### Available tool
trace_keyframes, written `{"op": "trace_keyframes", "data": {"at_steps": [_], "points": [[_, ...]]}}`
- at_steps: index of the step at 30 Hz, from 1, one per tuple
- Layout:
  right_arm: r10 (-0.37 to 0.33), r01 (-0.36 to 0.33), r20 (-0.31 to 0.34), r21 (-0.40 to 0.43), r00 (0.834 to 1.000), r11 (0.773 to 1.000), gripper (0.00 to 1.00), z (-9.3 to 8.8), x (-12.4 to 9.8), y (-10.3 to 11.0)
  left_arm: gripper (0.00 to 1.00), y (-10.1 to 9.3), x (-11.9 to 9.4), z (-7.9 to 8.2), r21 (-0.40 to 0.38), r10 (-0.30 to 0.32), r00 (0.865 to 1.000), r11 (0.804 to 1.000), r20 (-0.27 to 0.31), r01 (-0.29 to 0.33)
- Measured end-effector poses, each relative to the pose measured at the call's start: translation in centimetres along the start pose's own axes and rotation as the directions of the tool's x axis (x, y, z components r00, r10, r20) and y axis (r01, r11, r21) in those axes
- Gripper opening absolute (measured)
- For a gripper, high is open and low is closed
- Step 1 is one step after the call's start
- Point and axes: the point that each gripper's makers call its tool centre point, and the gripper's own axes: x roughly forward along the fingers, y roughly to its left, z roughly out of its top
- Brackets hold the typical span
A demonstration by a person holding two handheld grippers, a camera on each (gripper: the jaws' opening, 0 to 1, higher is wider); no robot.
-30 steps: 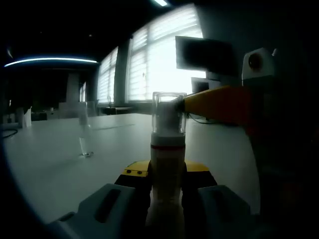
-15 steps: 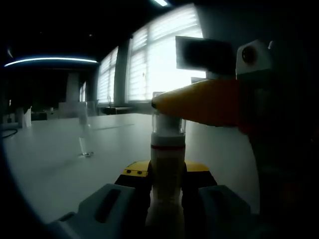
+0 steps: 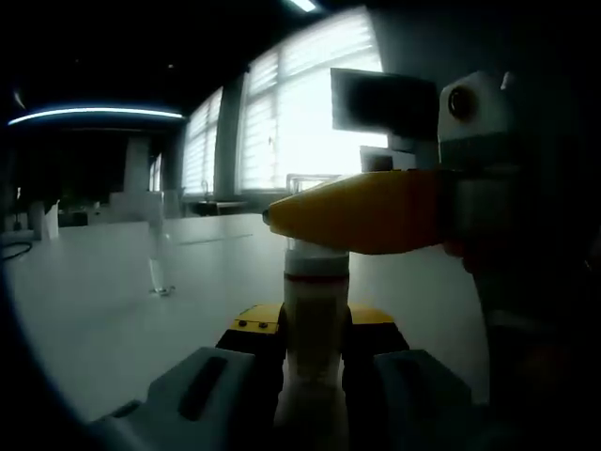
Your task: Clamp pump bottle remove cover press pump head put on cover
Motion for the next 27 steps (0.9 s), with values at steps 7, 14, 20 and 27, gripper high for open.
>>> {"op": "trace_keyframes", "data": {"at_steps": [7,14,20,27], "points": [[0.006,-0.006,0.015,0.000,1.000,1.000,0.16,0.6,-0.1,0.0,0.14,0.0,0.0,0.0,-0.001,0.000,1.000,1.000,0.000,0.000],[0.012,-0.012,0.025,0.001,1.000,1.000,0.16,1.0,-0.2,-0.1,0.14,0.0,0.0,0.0,-0.001,0.000,1.000,1.000,0.001,0.000],[0.010,-0.010,0.049,0.006,0.999,1.000,0.16,1.7,-0.3,-0.3,0.14,0.1,0.1,0.0,-0.003,-0.001,1.000,1.000,0.000,0.001],[0.019,-0.022,0.083,0.031,0.996,0.999,0.16,2.8,-0.7,-0.4,0.14,0.0,0.1,0.0,-0.001,-0.003,1.000,1.000,0.000,0.003]]}}
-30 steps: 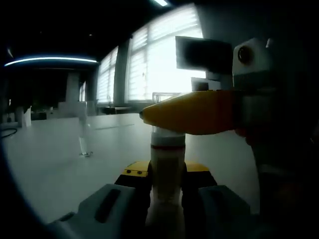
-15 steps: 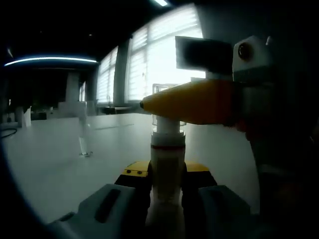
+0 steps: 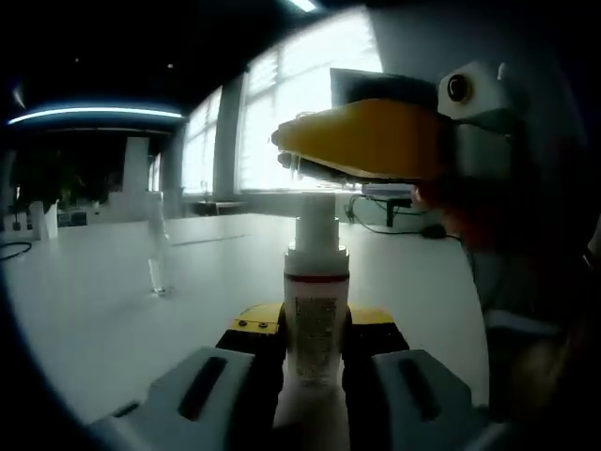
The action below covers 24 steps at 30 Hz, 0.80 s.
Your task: Clamp pump bottle remove cover press pump head put on cover
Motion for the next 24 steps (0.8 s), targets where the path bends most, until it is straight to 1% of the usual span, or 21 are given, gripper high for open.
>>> {"op": "trace_keyframes", "data": {"at_steps": [6,18,24], "points": [[-0.018,0.018,0.013,-0.004,1.000,1.000,0.16,0.3,-0.3,-0.5,0.14,0.0,0.0,0.0,0.000,0.000,1.000,1.000,0.000,0.000],[-0.078,0.078,0.026,0.021,0.997,0.997,0.16,0.2,-1.5,-3.0,0.14,-0.1,0.0,0.0,-0.003,-0.001,1.000,1.000,0.001,0.001],[-0.115,0.114,0.025,0.035,0.993,0.993,0.16,-0.1,-2.1,-4.5,0.14,0.0,0.0,0.0,-0.002,0.000,1.000,1.000,0.001,0.000]]}}
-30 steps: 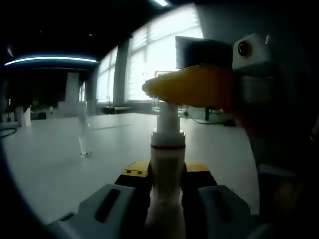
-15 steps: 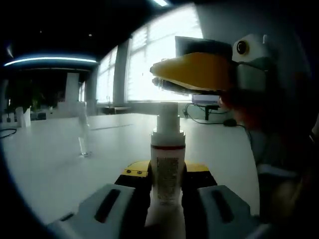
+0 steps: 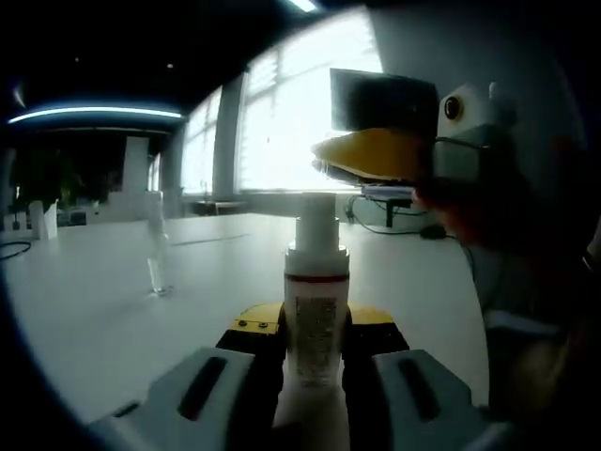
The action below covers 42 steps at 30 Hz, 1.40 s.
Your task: Clamp pump bottle remove cover press pump head put on cover
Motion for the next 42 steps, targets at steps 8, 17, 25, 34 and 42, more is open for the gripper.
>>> {"op": "trace_keyframes", "data": {"at_steps": [8,17,25,34,42], "points": [[-0.042,0.042,-0.020,-0.003,0.999,0.999,0.16,-1.0,-0.5,-1.5,0.14,0.1,-0.1,0.0,0.001,0.001,1.000,1.000,0.000,-0.001],[-0.069,0.069,-0.042,0.012,0.997,0.998,0.16,-2.3,-0.8,-3.0,0.14,0.0,-0.1,0.0,0.001,0.003,1.000,1.000,0.000,-0.003],[-0.089,0.091,-0.072,0.016,0.993,0.996,0.16,-3.9,-0.9,-3.8,0.14,0.0,-0.1,0.0,0.001,0.003,1.000,1.000,-0.001,-0.003],[-0.109,0.114,-0.128,0.029,0.986,0.993,0.16,-6.5,-0.4,-5.3,0.14,0.0,-0.1,0.0,0.002,0.003,1.000,1.000,-0.001,-0.003],[-0.115,0.121,-0.167,0.022,0.979,0.992,0.16,-8.4,-0.2,-5.5,0.14,0.0,-0.1,0.0,0.003,0.004,1.000,1.000,-0.001,-0.004]]}}
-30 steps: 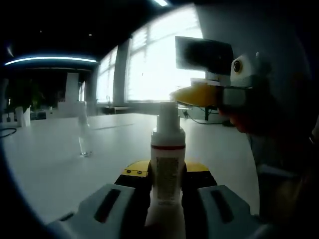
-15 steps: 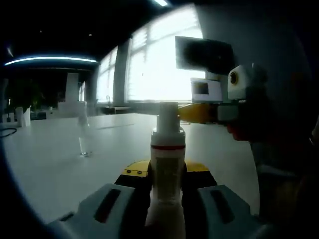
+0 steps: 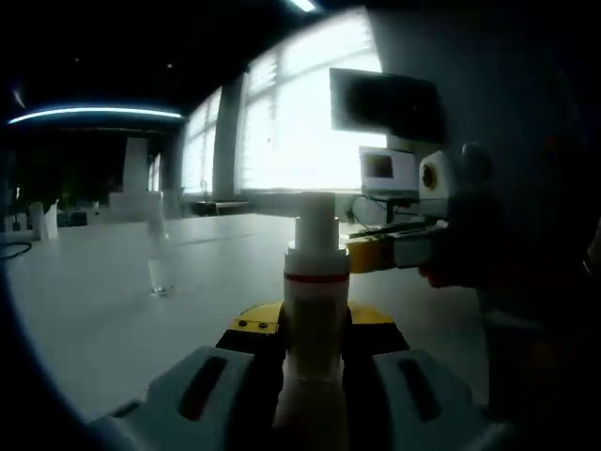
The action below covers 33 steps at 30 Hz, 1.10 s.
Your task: Clamp pump bottle remove cover press pump head put on cover
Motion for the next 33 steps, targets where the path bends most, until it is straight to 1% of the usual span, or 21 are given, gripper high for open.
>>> {"op": "trace_keyframes", "data": {"at_steps": [6,12,20,26,29,33], "points": [[0.004,-0.004,-0.015,0.004,1.000,1.000,0.16,-0.7,0.2,0.1,0.14,0.0,0.0,0.0,0.000,0.000,1.000,1.000,0.000,0.000],[-0.006,0.006,-0.027,0.007,1.000,1.000,0.16,-1.3,0.1,-0.3,0.14,0.1,0.0,0.0,0.000,0.001,1.000,1.000,0.000,-0.001],[-0.053,0.053,-0.059,0.000,0.997,0.999,0.16,-2.3,0.3,-1.5,0.14,0.1,0.0,0.0,0.000,0.002,1.000,1.000,0.000,-0.002],[-0.066,0.066,-0.059,-0.005,0.996,0.998,0.15,-2.3,0.4,-1.9,0.14,0.2,0.0,0.0,0.000,0.002,1.000,1.000,-0.001,-0.002],[-0.070,0.070,-0.058,-0.009,0.996,0.998,0.09,-2.2,0.5,-2.0,0.14,0.2,0.0,0.0,0.000,0.002,1.000,1.000,-0.001,-0.002],[-0.079,0.080,-0.059,0.001,0.995,0.997,0.09,-2.3,0.5,-2.2,0.14,0.2,0.1,0.0,0.000,0.002,1.000,1.000,-0.001,-0.002]]}}
